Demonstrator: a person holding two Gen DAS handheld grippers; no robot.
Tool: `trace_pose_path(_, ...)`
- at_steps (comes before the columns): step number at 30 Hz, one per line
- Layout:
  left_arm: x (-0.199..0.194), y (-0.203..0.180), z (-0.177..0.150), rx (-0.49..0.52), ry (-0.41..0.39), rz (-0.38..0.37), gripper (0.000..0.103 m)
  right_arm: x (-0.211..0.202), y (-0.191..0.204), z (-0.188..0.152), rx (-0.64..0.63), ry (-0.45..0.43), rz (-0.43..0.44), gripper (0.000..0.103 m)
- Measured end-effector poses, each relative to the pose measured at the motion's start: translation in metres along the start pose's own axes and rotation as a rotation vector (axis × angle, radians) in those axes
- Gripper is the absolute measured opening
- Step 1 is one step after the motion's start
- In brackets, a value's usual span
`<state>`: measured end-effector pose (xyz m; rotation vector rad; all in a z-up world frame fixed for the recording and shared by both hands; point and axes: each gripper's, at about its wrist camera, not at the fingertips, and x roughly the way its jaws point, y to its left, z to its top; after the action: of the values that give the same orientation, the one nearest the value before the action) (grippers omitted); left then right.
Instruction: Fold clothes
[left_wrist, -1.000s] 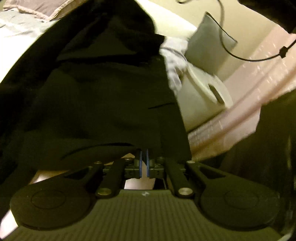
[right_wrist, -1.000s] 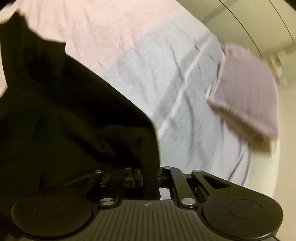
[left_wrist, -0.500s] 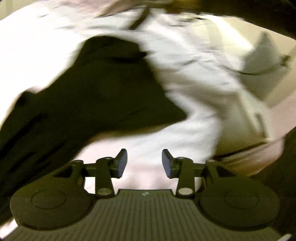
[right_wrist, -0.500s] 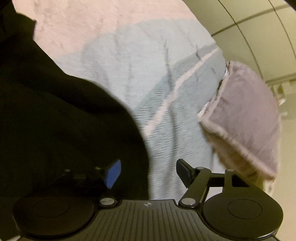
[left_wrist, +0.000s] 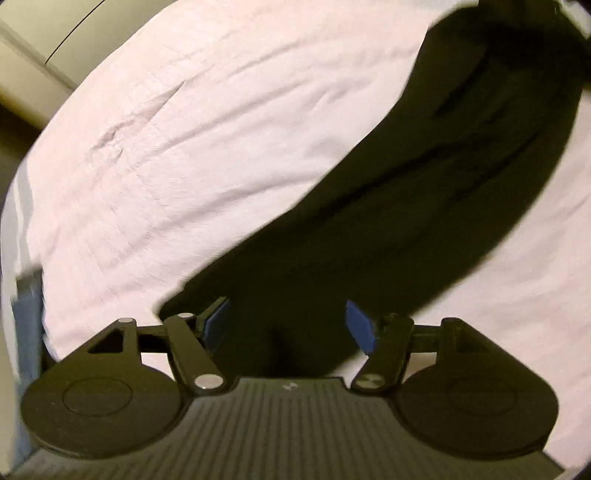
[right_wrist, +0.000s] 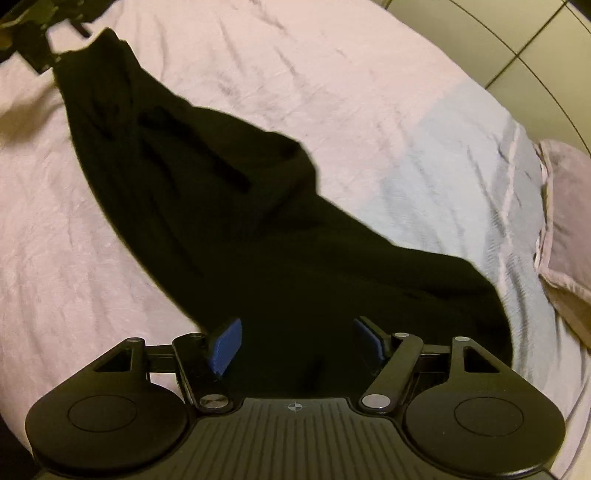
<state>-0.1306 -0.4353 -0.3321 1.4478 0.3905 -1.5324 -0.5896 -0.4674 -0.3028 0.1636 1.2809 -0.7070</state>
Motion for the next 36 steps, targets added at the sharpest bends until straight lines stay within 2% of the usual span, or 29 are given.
trace_pose_path(4, 0.046, 0.037, -0.013, 0.167, -0.014, 0.005, 0.065, 0.023, 0.009, 0.019, 0.006, 0.05, 0.001, 0.071)
trace_pose_path(7, 0.062, 0.049, -0.012, 0.183, -0.007, -0.087, 0.064, 0.04, 0.016, 0.033, 0.011, 0.087, 0.001, 0.07)
trace_pose_path(9, 0.064, 0.051, -0.014, 0.184, 0.002, -0.131, 0.043, 0.051, 0.02, 0.043, 0.014, 0.112, 0.002, 0.069)
trace_pose_path(10, 0.065, 0.052, -0.015, 0.185, 0.007, -0.151, 0.022, 0.056, 0.023, 0.048, 0.016, 0.124, 0.002, 0.042)
trace_pose_path(11, 0.065, 0.053, -0.016, 0.185, 0.012, -0.171, 0.01, 0.062, 0.025, 0.053, 0.018, 0.137, 0.002, 0.02)
trace_pose_path(12, 0.059, 0.054, -0.017, 0.194, 0.001, -0.171, 0.008, 0.067, 0.027, 0.057, 0.019, 0.149, 0.002, 0.007)
trace_pose_path(14, 0.035, 0.059, -0.024, 0.196, -0.04, -0.161, 0.004, 0.054, 0.033, 0.041, 0.003, 0.153, -0.003, 0.004)
trace_pose_path(18, -0.038, 0.074, -0.052, 0.152, -0.147, -0.069, 0.004, 0.028, 0.045, 0.011, -0.03, 0.163, -0.014, 0.003)
trace_pose_path(23, -0.115, 0.04, -0.113, 0.112, -0.13, 0.002, 0.003, -0.004, 0.059, -0.028, -0.07, 0.176, -0.028, 0.003)
trace_pose_path(24, -0.123, 0.027, -0.127, 0.105, -0.101, -0.013, 0.003, -0.011, 0.062, -0.035, -0.078, 0.178, -0.03, 0.003)
trace_pose_path(27, -0.124, -0.026, -0.166, 0.108, 0.043, -0.128, 0.008, -0.03, 0.071, -0.058, -0.102, 0.185, -0.039, 0.003)
trace_pose_path(29, -0.12, -0.056, -0.183, 0.089, 0.125, -0.188, 0.021, -0.043, 0.077, -0.074, -0.118, 0.19, -0.044, 0.003)
trace_pose_path(30, -0.117, -0.067, -0.188, 0.071, 0.155, -0.209, 0.023, -0.049, 0.08, -0.081, -0.126, 0.193, -0.047, 0.003)
trace_pose_path(33, -0.114, -0.078, -0.188, 0.022, 0.169, -0.207, 0.025, -0.056, 0.083, -0.095, -0.145, 0.189, -0.055, 0.003)
trace_pose_path(36, -0.111, -0.07, -0.18, -0.022, 0.118, -0.188, 0.037, -0.056, 0.084, -0.093, -0.166, 0.181, -0.059, 0.003)
